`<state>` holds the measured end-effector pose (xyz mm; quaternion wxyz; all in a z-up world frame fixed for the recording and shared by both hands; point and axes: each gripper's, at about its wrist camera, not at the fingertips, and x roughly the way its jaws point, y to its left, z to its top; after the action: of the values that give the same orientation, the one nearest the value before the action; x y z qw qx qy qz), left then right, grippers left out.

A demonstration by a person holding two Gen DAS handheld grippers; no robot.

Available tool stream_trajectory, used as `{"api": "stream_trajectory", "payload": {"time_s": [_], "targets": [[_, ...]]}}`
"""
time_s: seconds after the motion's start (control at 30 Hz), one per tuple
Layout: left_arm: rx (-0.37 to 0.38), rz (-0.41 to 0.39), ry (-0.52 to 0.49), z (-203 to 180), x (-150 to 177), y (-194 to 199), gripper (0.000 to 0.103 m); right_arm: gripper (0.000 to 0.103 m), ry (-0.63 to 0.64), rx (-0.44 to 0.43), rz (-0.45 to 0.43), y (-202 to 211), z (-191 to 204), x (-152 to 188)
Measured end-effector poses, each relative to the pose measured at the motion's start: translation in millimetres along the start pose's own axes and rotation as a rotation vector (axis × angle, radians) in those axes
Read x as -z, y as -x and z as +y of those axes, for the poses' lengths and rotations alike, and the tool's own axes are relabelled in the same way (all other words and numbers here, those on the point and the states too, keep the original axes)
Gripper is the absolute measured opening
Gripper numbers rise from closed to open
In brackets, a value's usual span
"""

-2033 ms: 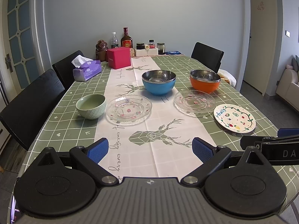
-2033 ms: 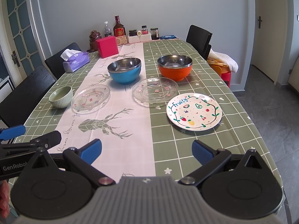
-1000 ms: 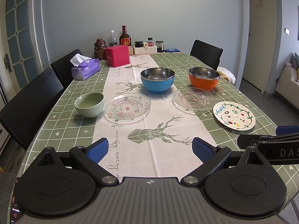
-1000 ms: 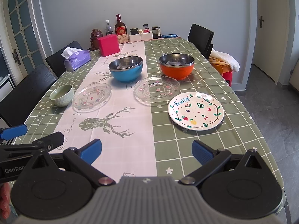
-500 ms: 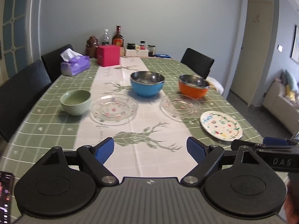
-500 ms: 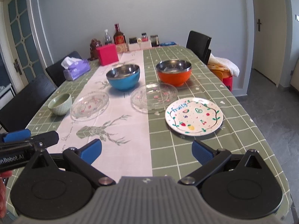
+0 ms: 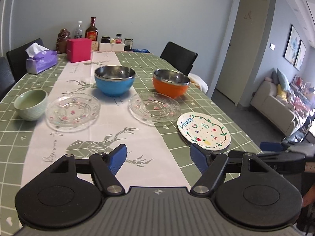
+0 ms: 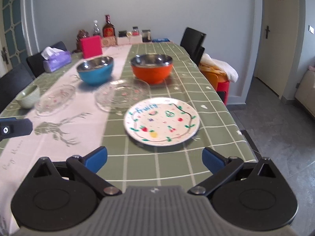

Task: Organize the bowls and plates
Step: 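Move both grippers to the white Fruity plate rim and pinch it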

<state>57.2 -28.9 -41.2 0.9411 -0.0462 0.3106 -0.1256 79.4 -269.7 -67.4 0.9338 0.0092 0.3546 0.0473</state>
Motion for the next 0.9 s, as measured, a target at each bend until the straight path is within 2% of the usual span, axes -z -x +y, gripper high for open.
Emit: {"api": "stream_trajectory", "payload": {"time_s": [0.2, 0.33, 0.43, 0.53, 0.6, 0.67, 0.73, 0.8, 0.87, 0.9], "targets": [[0.036, 0.116, 0.071, -5.7, -12.8, -47.9, 0.071, 0.100, 0.006, -0.007, 0.090, -30.7, -24.3, -22.2], [0.037, 0.156, 0.090, -10.4, -23.6, -70.8, 0.067, 0.100, 0.014, -0.011, 0.121, -48.0, -36.1, -37.2], [0.046, 0.169, 0.114, -13.2, -33.0, -84.6, 0.067, 0.099, 0.000, -0.015, 0.113, -56.4, -46.0, -43.9], [0.052, 0.174, 0.129, -17.5, -39.3, -97.2, 0.067, 0.099, 0.004, 0.018, 0.080, -63.7, -56.6, -49.7], [0.049, 0.179, 0.121, -22.2, -42.0, -106.4, 0.067, 0.095, 0.005, 0.042, 0.073, -69.3, -63.4, -53.2], [0.050, 0.186, 0.118, -25.4, -43.2, -114.3, 0.067, 0.074, -0.022, 0.043, 0.096, -76.0, -72.2, -56.3], [0.057, 0.190, 0.115, -28.5, -43.6, -121.2, 0.067, 0.069, -0.076, 0.023, 0.128, -83.3, -82.7, -58.5], [0.058, 0.193, 0.116, -31.5, -44.3, -128.8, 0.067, 0.069, -0.114, 0.004, 0.157, -89.5, -88.7, -59.8], [0.066, 0.199, 0.129, -31.9, -44.5, -135.1, 0.067, 0.059, -0.132, -0.013, 0.173, -92.8, -90.9, -60.0], [0.069, 0.205, 0.142, -31.3, -44.5, -138.1, 0.067, 0.058, -0.135, -0.021, 0.180, -94.2, -91.0, -60.1]]}}
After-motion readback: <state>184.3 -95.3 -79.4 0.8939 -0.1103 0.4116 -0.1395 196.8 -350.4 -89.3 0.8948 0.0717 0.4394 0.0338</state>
